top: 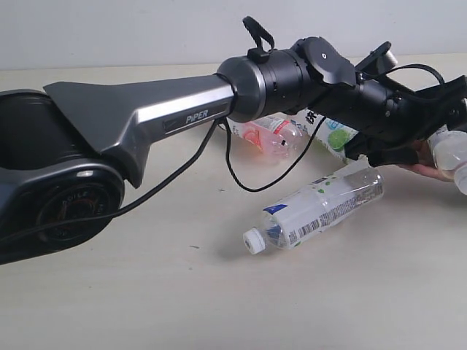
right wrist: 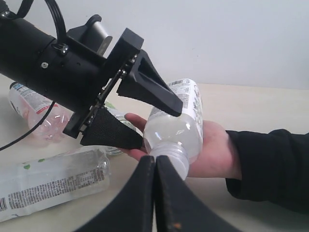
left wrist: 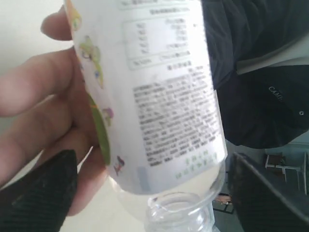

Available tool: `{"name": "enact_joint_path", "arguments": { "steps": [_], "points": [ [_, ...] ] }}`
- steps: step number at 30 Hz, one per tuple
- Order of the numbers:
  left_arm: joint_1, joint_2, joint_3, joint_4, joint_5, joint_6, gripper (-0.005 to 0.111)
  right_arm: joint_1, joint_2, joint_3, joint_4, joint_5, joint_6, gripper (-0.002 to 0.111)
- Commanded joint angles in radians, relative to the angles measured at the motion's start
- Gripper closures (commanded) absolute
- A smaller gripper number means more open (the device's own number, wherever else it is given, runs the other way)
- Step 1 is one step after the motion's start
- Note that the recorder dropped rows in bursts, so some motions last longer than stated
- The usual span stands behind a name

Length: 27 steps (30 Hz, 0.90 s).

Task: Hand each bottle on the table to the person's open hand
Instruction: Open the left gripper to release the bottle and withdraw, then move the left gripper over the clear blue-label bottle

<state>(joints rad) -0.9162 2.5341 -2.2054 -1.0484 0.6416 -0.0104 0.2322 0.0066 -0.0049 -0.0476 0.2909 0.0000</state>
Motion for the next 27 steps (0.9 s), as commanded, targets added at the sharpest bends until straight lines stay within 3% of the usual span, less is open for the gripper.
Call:
{"name": "enact_joint_path", "arguments": {
  "steps": [1, 7, 15, 18, 24, 27],
  "points": [
    [0.02, -0.053, -0.007, -0.005, 0.032, 0.043, 0.026, 0.004, -0.007, 0.005, -0.002, -0.007, 0.0, 0.108],
    [0.063, -0.126, -0.007, 0.004, 0.112, 0.059, 0.026, 0.004, -0.007, 0.005, -0.002, -0.007, 0.0, 0.108],
    [0.12, -0.228, -0.007, 0.136, 0.292, 0.144, 0.029, 0.004, -0.007, 0.005, -0.002, -0.007, 0.0, 0.108],
    [0.13, -0.258, -0.007, 0.191, 0.365, 0.194, 0.045, 0.004, -0.007, 0.005, -0.002, -0.007, 0.0, 0.108],
    [0.138, -0.288, -0.007, 0.274, 0.452, 0.264, 0.102, 0.004, -0.007, 0.005, -0.002, -0.007, 0.0, 0.108],
    [0.138, -0.289, -0.007, 0.309, 0.493, 0.28, 0.106, 0.004, -0.007, 0.005, -0.002, -0.007, 0.0, 0.108]
  ]
}}
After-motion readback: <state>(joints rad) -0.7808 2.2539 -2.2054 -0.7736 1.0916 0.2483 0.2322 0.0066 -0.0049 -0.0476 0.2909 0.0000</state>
